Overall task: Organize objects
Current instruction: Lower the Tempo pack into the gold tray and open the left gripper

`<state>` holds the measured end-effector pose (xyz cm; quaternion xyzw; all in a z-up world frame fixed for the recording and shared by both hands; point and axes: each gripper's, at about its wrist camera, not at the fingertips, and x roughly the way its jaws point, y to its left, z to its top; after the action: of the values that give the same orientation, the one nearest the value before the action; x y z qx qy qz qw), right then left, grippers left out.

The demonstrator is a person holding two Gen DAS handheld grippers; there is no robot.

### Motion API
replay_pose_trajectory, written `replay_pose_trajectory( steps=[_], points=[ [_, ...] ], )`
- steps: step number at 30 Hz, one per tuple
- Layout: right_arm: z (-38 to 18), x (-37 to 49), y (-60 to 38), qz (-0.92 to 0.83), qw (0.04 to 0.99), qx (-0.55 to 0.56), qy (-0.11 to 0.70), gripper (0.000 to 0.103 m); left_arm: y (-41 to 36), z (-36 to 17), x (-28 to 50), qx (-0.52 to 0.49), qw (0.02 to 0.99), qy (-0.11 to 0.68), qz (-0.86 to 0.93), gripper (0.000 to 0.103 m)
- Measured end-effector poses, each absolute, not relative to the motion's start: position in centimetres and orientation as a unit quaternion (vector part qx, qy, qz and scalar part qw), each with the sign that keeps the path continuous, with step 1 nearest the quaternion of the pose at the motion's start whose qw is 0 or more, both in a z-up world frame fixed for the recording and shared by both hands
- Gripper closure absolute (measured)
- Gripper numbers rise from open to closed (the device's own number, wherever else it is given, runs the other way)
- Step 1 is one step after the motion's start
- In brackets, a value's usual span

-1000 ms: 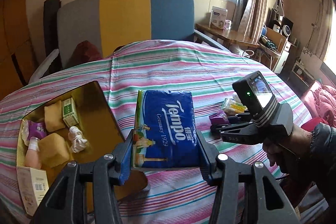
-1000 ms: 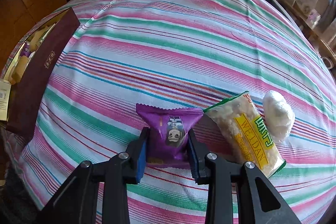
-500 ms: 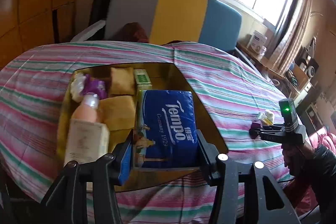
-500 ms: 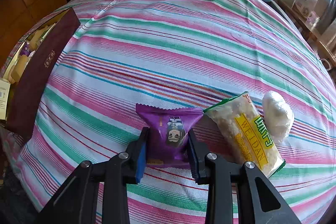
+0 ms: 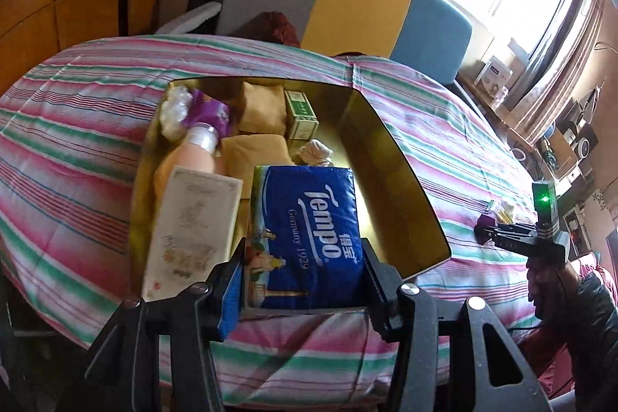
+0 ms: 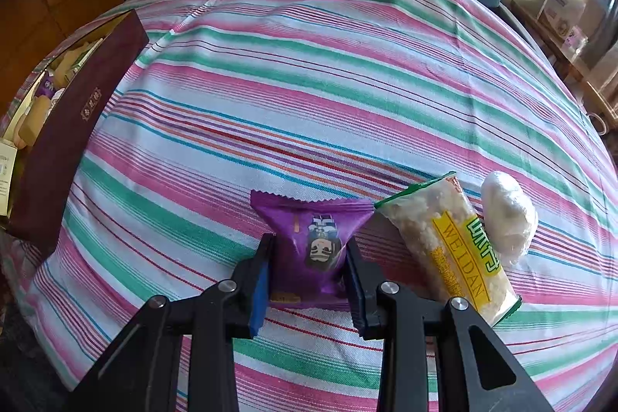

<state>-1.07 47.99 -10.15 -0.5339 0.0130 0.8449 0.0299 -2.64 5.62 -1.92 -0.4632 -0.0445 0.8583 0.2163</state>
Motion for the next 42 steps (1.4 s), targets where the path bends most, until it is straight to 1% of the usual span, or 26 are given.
replay_pose_trajectory(
  steps=[4,6,9,17,21,25,28,37,42],
  points=[
    [-10.1,-1.0,48.0,0.845,0.030,-0.534,0.012,0.069,7.4,-3.5,-4.7,-0.493,0.214,-0.031,0.843,0.050],
    [-10.1,-1.0,48.0,0.845,0.030,-0.535,0.012,0.069,8.0,-4.7,-5.8,-0.517,0.194,-0.006,0.834,0.050],
    [-10.1,-1.0,47.9,0.844,0.030,-0.535,0.012,0.069,8.1,-5.6,-6.2,-0.524,0.173,0.024,0.834,0.050],
    [-10.1,-1.0,48.1,0.844,0.029,-0.536,0.013,0.069,8.3,-6.5,-5.3,-0.504,0.151,0.069,0.847,0.050],
    [-10.1,-1.0,48.1,0.844,0.029,-0.535,0.010,0.069,8.2,-5.4,-4.4,-0.468,0.150,0.076,0.867,0.050],
    [-10.1,-1.1,48.1,0.844,0.030,-0.536,0.007,0.069,8.0,-3.5,-3.2,-0.422,0.146,0.070,0.892,0.050],
    [-10.0,-1.0,48.0,0.843,0.034,-0.536,0.007,0.069,7.6,-2.6,-3.0,-0.407,0.142,0.057,0.900,0.050],
    [-9.3,-1.5,47.4,0.831,0.083,-0.549,0.029,0.070,5.9,-1.5,-2.1,-0.400,0.138,0.039,0.905,0.050],
    [-6.8,-1.0,46.2,0.848,0.082,-0.521,0.046,0.070,5.3,-1.5,-1.8,-0.398,0.137,0.030,0.906,0.050]
  ],
)
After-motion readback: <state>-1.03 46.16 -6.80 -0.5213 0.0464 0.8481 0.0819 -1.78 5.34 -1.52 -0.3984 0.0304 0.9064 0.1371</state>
